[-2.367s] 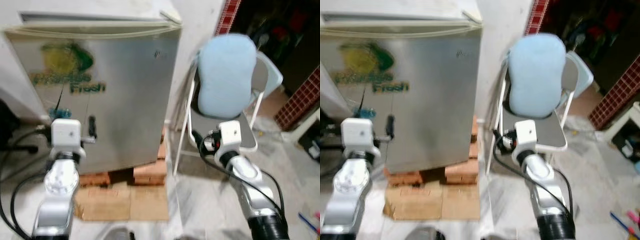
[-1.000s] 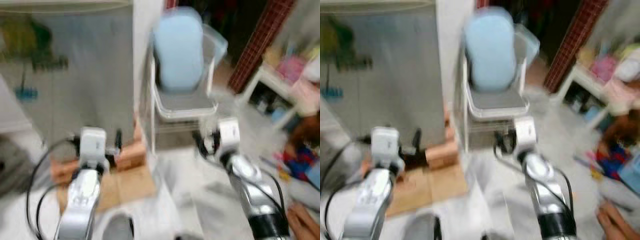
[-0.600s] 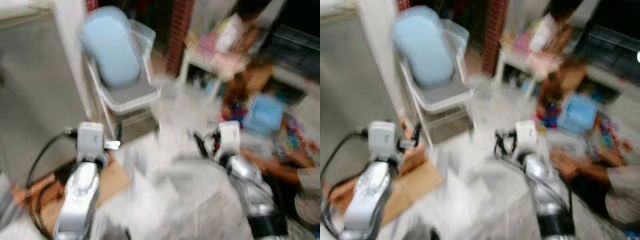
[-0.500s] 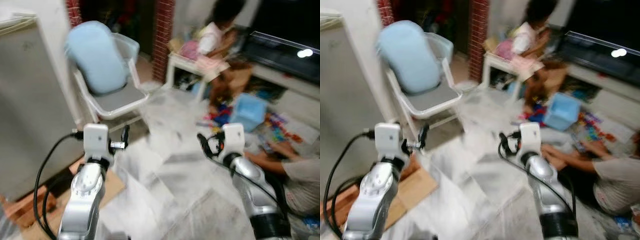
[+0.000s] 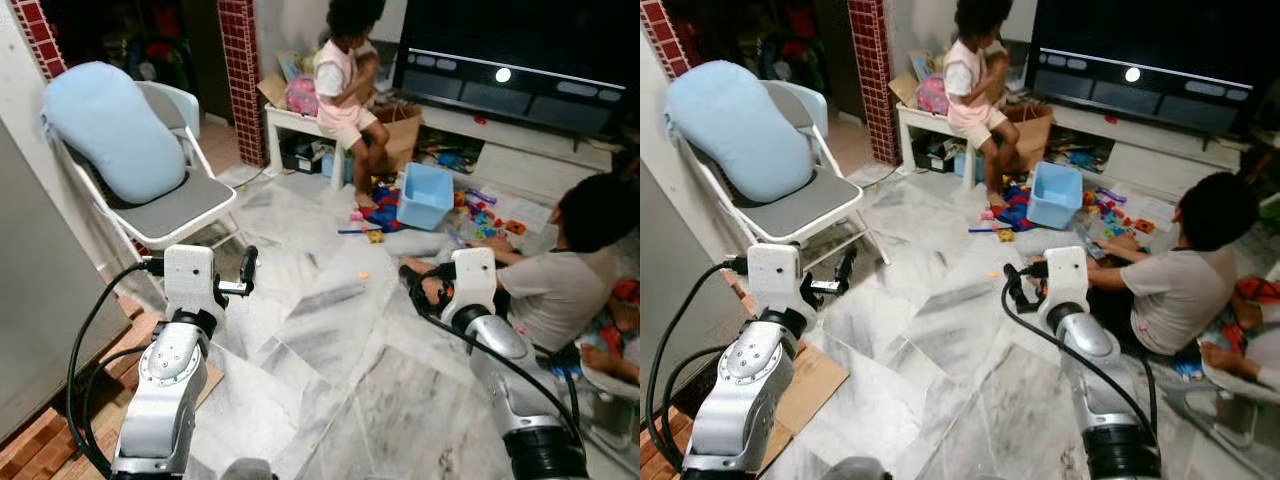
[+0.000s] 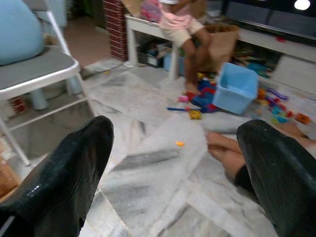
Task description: Restocking fridge
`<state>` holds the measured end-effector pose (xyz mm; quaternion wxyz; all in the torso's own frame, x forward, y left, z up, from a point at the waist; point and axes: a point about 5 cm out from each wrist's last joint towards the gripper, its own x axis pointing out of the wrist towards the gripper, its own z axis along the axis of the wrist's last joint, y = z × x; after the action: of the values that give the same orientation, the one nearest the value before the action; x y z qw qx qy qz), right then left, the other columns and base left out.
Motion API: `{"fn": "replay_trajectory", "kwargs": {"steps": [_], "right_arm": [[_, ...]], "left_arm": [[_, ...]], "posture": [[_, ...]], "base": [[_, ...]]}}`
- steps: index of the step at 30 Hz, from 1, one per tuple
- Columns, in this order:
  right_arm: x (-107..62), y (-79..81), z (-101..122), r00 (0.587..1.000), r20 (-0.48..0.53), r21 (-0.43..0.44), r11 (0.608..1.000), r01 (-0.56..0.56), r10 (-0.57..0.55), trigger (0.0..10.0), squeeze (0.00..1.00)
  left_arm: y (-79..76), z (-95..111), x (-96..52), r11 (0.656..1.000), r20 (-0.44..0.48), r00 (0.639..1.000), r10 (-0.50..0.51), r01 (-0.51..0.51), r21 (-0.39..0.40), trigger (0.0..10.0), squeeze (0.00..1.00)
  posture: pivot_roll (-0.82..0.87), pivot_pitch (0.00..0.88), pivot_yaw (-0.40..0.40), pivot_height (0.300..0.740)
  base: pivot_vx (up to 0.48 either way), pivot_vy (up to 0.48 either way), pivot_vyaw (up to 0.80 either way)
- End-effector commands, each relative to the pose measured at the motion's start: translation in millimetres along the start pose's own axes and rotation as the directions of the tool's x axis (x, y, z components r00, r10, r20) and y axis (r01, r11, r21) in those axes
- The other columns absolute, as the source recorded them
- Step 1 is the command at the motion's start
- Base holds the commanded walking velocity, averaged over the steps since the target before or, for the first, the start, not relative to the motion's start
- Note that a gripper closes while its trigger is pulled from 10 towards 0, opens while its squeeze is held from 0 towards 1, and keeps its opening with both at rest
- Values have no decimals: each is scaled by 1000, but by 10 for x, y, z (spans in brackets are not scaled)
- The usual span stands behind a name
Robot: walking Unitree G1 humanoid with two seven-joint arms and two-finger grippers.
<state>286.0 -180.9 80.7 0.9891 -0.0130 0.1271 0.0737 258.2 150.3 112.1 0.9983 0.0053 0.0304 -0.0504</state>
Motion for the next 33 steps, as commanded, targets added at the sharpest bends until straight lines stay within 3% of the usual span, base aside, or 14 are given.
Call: {"fn": "replay_trajectory", "kwargs": {"steps": [1, 9, 17, 33], "right_arm": [[-3, 34, 53, 1000, 13, 8, 1000, -4, 4, 10000, 0], [-100, 19, 82, 1000, 17, 30, 999, 23, -23, 10000, 0], [-156, 19, 83, 998, 15, 50, 997, 67, -68, 10000, 0], [-167, 8, 96, 993, 6, 93, 989, 118, -119, 10000, 0]], "left_arm": [[42, 12, 12, 1000, 0, 1000, 3, -3, 9, 10000, 0], [32, 13, 26, 1000, 4, 1000, -3, 3, 3, 10000, 0], [-37, 3, -6, 997, 14, 997, -79, 79, -5, 10000, 0], [-29, -17, 2, 995, 15, 996, -93, 94, -22, 10000, 0]], "posture": [[14, 0, -48, 740], [0, 0, -49, 740], [-2, 0, -47, 740], [-11, 0, -43, 740]], "base": [[0, 480, -800], [0, 464, -800], [0, 0, -800], [0, 0, -800]]}}
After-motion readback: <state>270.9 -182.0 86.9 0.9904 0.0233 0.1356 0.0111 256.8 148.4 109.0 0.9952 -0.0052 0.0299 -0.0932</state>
